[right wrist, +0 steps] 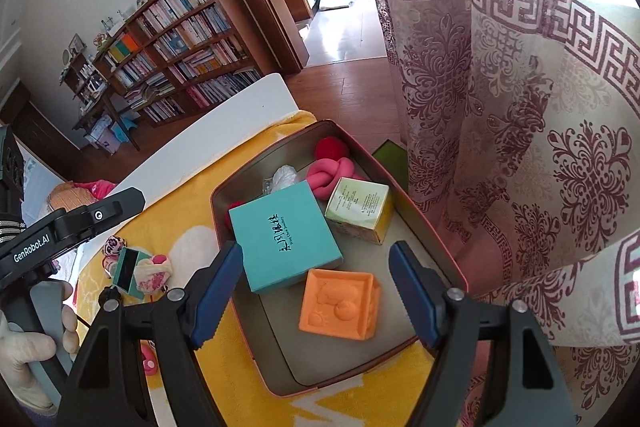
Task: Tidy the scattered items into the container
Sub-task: 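Open both grippers to release the teal lid and orange block into the tin, then withdraw both grippers back over the remaining toys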
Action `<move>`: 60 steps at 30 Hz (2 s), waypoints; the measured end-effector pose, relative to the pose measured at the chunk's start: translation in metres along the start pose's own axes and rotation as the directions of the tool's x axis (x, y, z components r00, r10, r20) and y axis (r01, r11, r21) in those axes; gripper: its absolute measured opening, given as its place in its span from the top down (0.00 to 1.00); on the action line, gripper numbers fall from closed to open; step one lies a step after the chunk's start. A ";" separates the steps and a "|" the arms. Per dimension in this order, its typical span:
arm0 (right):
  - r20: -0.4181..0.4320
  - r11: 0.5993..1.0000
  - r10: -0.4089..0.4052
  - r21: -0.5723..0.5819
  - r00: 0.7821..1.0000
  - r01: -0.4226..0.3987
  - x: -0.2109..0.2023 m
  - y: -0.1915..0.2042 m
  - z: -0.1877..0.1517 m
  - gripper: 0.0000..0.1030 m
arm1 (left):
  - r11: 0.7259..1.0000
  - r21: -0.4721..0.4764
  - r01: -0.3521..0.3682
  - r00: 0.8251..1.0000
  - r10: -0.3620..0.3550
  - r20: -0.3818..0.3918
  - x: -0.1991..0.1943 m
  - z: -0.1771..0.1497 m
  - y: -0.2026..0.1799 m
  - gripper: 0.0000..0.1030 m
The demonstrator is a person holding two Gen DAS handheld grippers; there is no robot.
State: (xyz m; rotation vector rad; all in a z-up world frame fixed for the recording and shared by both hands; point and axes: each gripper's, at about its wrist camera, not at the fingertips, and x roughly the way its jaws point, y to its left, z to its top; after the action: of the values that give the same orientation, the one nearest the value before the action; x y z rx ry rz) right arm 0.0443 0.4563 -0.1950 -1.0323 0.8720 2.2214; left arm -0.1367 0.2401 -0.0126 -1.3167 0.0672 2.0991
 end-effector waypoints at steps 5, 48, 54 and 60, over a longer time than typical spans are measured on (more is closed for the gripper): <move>-0.012 1.000 0.015 -0.026 1.000 -0.015 0.005 0.021 -0.007 0.23 | 0.998 -0.053 -0.034 0.999 0.034 -0.001 -0.015 -0.014 0.036 0.01; -0.179 0.980 0.014 -0.192 0.984 -0.048 0.074 0.211 -0.096 0.23 | 0.959 -0.254 -0.127 0.990 0.107 -0.091 -0.065 -0.094 0.288 0.01; -0.177 0.987 -0.009 -0.161 0.984 -0.020 0.078 0.204 -0.095 0.23 | 0.983 -0.175 -0.053 0.993 0.034 -0.111 -0.043 -0.079 0.265 0.01; -0.178 0.991 -0.031 -0.136 0.983 0.007 0.080 0.193 -0.093 0.23 | 0.992 -0.119 -0.031 0.987 0.012 -0.162 -0.011 -0.069 0.252 0.01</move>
State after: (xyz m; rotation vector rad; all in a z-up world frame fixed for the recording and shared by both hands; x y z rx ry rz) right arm -0.0912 0.2777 -0.2424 -1.3164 0.7918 2.2212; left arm -0.2169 0.0109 -0.1100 -1.5637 0.0227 2.0380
